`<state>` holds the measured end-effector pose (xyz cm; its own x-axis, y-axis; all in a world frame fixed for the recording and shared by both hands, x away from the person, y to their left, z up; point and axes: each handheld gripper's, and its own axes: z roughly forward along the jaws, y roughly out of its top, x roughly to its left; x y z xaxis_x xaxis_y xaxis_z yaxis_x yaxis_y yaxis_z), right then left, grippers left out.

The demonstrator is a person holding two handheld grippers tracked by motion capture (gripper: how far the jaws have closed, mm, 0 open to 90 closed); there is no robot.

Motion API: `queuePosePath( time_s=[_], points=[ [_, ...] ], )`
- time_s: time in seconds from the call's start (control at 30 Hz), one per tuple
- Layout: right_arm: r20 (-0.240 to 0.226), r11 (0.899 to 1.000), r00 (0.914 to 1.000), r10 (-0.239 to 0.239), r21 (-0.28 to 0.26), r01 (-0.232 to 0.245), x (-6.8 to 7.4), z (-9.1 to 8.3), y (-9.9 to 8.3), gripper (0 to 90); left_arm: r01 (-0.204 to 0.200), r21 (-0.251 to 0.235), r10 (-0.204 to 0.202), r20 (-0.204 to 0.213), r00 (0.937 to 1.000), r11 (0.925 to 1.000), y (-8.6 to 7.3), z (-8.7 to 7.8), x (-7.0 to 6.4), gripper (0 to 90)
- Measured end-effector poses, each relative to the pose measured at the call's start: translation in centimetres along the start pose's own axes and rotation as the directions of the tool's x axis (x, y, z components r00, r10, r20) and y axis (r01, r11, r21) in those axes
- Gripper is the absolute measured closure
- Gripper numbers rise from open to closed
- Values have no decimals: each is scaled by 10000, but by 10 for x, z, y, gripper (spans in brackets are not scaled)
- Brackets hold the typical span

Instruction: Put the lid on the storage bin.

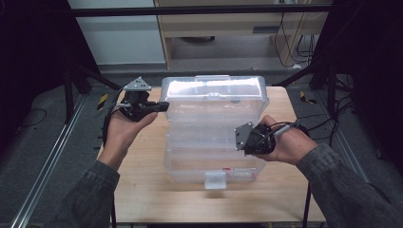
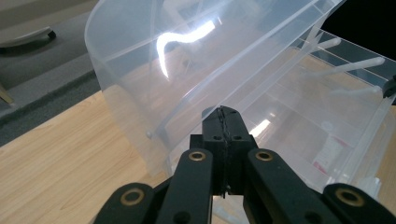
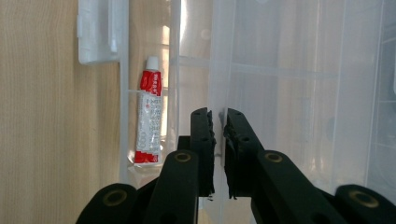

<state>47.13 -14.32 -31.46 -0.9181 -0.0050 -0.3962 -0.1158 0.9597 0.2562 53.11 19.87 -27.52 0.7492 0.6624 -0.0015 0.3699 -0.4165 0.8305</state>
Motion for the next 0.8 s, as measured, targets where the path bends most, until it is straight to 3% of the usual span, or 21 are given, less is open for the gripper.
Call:
queuePosePath(
  time_s=[0.8],
  points=[
    [211, 9982, 9995, 255, -547, -243, 22, 4, -9, 681, -71, -124, 75, 362, 9993, 9999, -22, -11, -16, 896]
  ],
)
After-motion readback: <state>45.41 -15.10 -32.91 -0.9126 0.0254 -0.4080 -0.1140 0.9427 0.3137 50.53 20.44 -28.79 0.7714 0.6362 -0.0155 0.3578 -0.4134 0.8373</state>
